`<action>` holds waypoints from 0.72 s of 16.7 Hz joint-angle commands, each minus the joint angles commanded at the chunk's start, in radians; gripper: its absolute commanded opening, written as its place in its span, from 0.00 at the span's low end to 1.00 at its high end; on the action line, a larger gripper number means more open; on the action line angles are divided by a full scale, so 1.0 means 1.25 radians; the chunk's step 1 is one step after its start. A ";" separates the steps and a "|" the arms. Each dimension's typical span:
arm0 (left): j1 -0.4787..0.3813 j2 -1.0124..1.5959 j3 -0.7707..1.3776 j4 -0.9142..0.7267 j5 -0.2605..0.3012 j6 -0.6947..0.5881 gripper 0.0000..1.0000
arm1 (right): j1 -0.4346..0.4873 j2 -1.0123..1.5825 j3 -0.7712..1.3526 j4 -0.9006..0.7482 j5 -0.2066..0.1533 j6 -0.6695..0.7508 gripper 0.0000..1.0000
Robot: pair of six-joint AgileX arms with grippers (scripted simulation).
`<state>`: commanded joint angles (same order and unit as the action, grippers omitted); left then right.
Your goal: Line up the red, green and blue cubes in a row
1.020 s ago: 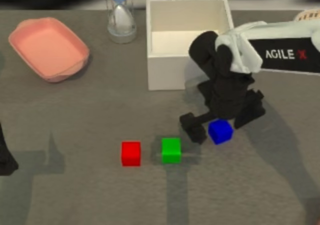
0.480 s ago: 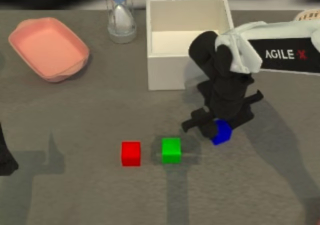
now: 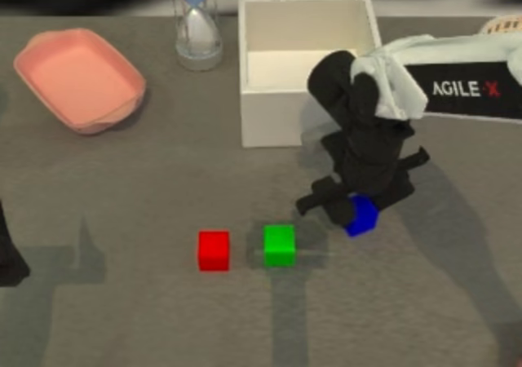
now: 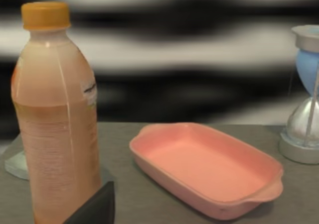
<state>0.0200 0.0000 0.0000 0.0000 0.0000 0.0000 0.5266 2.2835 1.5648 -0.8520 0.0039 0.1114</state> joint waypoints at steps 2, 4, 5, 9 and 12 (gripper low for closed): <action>0.000 0.000 0.000 0.000 0.000 0.000 1.00 | -0.001 -0.015 0.006 -0.007 0.001 0.000 0.00; 0.000 0.000 0.000 0.000 0.000 0.000 1.00 | 0.001 -0.025 0.027 -0.038 0.002 -0.001 0.00; 0.000 0.000 0.000 0.000 0.000 0.000 1.00 | 0.001 -0.035 0.042 -0.063 0.002 0.000 0.00; 0.000 0.000 0.000 0.000 0.000 0.000 1.00 | 0.005 -0.078 0.104 -0.174 0.001 -0.001 0.00; 0.000 0.000 0.000 0.000 0.000 0.000 1.00 | 0.005 -0.089 0.115 -0.190 0.001 -0.002 0.00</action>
<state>0.0200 0.0000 0.0000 0.0000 0.0000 0.0000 0.5331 2.1727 1.7081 -1.0894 0.0047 0.1089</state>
